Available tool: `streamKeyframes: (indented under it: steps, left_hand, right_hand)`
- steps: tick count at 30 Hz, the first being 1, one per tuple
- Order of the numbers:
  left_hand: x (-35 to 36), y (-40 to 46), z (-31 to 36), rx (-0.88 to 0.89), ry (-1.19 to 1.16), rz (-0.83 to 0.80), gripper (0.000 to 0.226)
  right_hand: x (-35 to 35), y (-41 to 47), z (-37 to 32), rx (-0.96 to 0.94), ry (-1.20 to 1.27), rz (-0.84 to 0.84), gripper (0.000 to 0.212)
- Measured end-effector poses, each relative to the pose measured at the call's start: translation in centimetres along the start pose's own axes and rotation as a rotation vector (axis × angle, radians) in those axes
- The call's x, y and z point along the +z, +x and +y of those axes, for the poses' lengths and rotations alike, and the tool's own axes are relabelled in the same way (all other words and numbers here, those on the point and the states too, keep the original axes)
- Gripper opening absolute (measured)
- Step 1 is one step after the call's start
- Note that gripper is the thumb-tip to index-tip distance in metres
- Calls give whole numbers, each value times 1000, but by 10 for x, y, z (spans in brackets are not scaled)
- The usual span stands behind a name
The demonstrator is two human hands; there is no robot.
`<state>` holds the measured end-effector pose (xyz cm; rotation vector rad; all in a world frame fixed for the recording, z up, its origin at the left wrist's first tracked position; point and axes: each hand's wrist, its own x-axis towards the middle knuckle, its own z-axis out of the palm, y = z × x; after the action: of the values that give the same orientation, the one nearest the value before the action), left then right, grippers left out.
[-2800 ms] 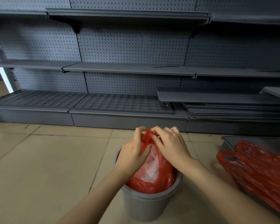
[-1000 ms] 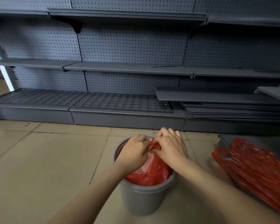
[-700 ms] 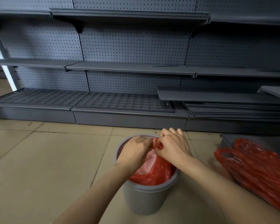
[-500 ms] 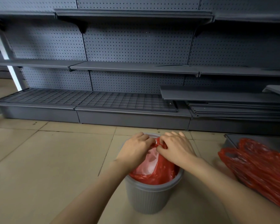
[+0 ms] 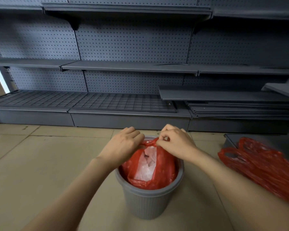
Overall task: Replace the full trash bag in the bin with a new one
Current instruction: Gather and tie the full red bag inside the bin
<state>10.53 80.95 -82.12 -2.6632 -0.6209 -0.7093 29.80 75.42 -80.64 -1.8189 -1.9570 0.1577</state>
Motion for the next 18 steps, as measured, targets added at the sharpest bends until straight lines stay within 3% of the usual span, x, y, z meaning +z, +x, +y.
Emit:
streamKeyframes:
  steps: [5,10,18]
  left_hand:
    - [-4,3,-7,-47,-57,60,30]
    - [7,-9,-18,-81,-16,18,17]
    - [22,-46,-37,-116,-19,-66,26]
  right_hand:
    - [-14,7,7,11,-29,56,23]
    - [-13,1,18,-70,-274,106,16]
    - [-2,-18,52,-82,-412,16,13]
